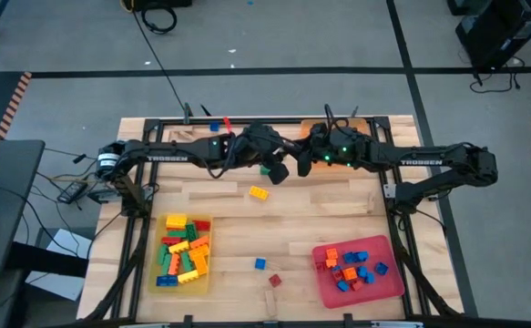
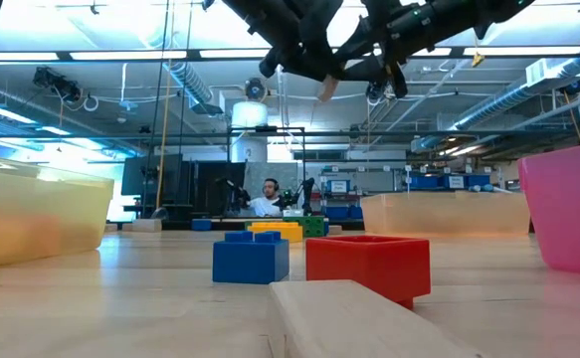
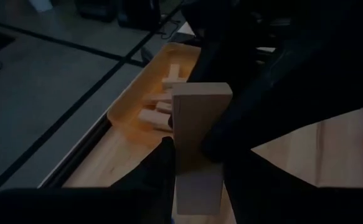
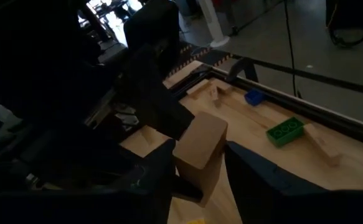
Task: Sort blocks by size
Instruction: Put the brown block into the orange bin
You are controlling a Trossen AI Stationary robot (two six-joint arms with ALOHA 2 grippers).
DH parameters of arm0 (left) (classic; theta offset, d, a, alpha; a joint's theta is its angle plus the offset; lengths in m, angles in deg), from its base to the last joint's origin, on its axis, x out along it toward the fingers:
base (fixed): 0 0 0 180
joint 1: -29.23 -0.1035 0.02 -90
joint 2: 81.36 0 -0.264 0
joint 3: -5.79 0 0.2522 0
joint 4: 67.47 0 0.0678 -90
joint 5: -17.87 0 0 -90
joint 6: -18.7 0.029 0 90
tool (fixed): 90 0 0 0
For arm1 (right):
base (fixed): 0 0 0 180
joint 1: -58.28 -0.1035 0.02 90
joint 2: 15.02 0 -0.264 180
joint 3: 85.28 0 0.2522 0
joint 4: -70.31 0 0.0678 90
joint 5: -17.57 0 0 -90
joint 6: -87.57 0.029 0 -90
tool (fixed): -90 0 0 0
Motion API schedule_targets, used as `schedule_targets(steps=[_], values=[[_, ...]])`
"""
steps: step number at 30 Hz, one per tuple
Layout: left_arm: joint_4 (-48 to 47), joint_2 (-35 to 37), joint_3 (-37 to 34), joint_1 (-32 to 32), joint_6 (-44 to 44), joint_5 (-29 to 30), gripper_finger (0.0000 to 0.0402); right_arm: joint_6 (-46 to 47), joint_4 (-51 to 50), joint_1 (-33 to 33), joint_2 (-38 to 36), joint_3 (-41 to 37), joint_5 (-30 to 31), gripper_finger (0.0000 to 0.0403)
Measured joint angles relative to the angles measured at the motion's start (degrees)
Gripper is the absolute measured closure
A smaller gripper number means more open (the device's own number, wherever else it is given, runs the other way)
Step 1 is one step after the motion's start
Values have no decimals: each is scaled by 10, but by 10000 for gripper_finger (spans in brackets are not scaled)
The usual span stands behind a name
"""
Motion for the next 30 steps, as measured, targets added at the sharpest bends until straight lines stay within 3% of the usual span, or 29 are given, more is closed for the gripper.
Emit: schedule_targets(steps=[8,14,19,23,30], values=[[11,0,0,1,4,-19,283,-18,20,0,0,0,12,238],[10,0,0,2,-13,-16,283,-42,23,0,1,0,21,297],[6,0,0,2,-44,-16,282,-58,23,0,1,0,20,300],[-4,1,1,2,-46,-16,257,-68,19,1,-3,-1,19,325],[-20,1,1,2,-45,-16,194,-78,21,9,-20,-1,15,324]])
